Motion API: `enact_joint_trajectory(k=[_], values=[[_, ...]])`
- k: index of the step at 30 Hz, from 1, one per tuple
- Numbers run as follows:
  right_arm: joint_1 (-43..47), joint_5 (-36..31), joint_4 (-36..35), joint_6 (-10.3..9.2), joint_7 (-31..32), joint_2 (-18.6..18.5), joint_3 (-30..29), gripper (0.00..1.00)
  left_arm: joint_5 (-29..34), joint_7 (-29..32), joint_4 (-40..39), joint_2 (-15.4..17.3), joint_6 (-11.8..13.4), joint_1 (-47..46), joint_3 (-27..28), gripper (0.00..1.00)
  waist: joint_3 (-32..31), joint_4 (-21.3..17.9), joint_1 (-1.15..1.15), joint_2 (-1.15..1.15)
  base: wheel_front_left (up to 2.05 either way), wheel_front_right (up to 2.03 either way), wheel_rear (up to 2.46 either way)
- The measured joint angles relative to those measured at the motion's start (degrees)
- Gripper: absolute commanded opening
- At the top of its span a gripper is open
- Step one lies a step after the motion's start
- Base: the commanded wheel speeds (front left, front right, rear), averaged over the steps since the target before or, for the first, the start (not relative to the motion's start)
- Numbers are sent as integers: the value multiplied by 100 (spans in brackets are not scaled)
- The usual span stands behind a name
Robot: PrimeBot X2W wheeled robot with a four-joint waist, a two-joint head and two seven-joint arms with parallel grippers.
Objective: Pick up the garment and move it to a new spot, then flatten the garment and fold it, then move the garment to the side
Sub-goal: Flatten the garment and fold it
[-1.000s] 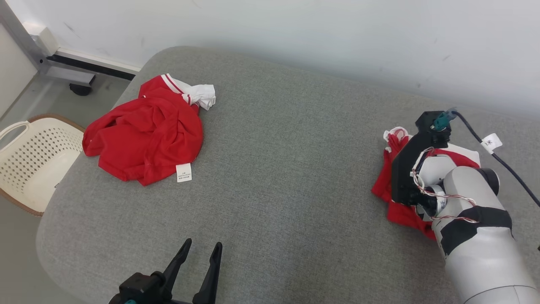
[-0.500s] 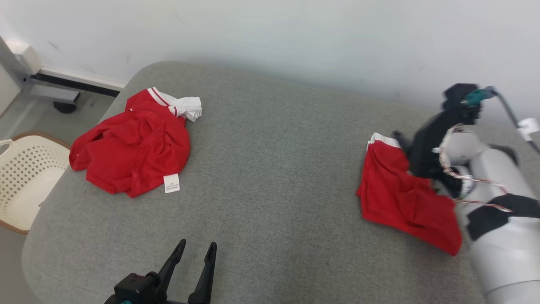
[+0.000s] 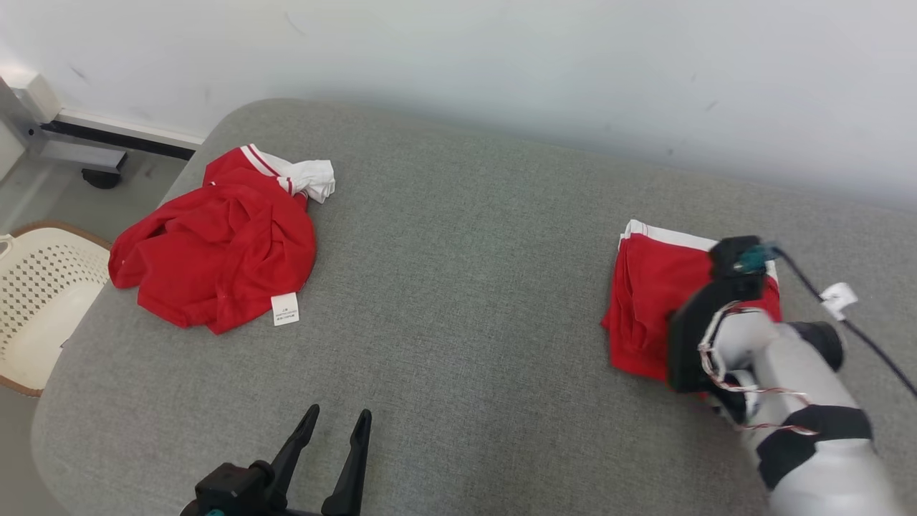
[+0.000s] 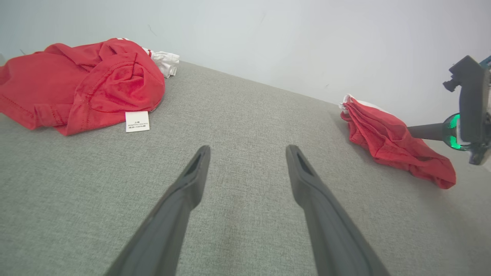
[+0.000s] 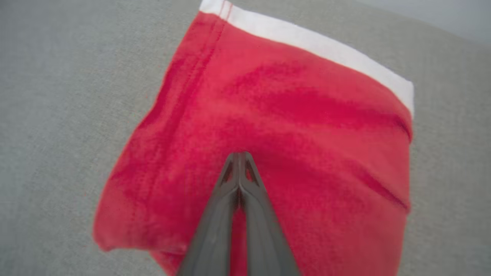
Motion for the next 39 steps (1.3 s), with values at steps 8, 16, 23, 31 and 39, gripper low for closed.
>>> enact_joint_trajectory(k=[8, 16, 23, 31, 39], values=[[119, 404, -209, 0, -14, 354, 1279, 0, -23, -15, 79, -3, -2, -19, -21, 100, -53, 19, 0, 0, 0, 0, 0], [599, 1067, -979, 0, -234, 246, 1668, 100, -85, -40, 100, 22, 49, 28, 16, 100, -291, -11, 0, 0, 0, 0, 0], [1521, 1090, -2106, 0, -1018, 161, 1045, 100, 165, -145, -105, 177, 209, 253, 242, 100, -580, -219, -1, 0, 0, 0, 0], [2748, 737, -3220, 0, -1991, 186, 447, 100, 465, -189, -666, 93, 213, 641, 1046, 100, -804, -704, -1, 0, 0, 0, 0], [3473, 689, -3470, 0, -3004, 320, 13, 100, 910, -189, -759, -253, -58, 828, 1762, 100, -970, -1154, -1, 0, 0, 0, 0]])
